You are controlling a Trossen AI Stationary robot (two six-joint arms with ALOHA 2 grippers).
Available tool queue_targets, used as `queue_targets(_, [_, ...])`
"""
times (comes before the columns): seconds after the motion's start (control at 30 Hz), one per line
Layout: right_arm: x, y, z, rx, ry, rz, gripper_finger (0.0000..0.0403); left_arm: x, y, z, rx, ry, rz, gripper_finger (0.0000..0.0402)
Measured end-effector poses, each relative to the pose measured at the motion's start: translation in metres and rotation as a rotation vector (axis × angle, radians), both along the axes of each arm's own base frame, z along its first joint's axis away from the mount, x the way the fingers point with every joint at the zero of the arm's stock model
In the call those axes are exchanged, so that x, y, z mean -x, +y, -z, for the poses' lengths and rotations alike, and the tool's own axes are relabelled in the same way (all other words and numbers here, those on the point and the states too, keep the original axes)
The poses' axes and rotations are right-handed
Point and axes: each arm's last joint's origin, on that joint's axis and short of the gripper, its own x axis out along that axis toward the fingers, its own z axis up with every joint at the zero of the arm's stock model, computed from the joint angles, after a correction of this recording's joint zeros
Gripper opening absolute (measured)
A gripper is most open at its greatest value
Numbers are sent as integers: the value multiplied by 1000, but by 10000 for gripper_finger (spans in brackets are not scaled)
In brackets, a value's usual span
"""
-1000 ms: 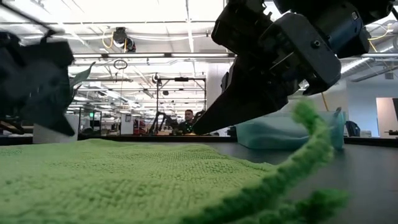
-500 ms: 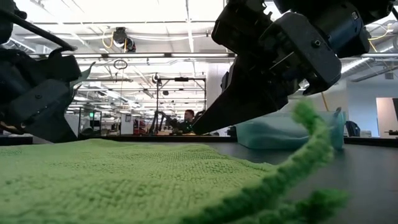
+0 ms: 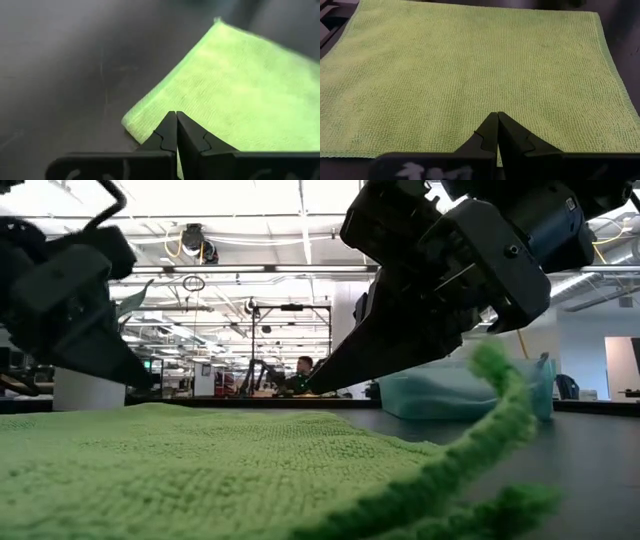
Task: Fold microfiber towels
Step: Fold the light green microfiber cloth
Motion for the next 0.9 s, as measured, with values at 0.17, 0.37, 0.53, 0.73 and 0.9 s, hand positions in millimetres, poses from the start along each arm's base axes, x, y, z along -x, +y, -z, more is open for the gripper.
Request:
queue_targets(0.17, [0, 0, 0, 0, 0, -1, 0, -5, 6, 17, -18, 60, -29, 2])
queue_targets(0.37, [0, 0, 0, 3, 2, -2, 0, 1, 12, 25, -30, 120, -109, 5])
queue_targets(0.53, [-1, -1, 0, 3, 1, 2, 0, 3, 11, 25, -32, 115, -112, 4])
queue_targets(0.73, [-5, -10, -1, -12, -14, 21, 0, 8, 5, 13, 9, 82, -79, 3])
queue_targets(0.9, [-13, -11, 1, -75, -84, -15, 0, 14, -3, 0, 11, 16, -40, 3])
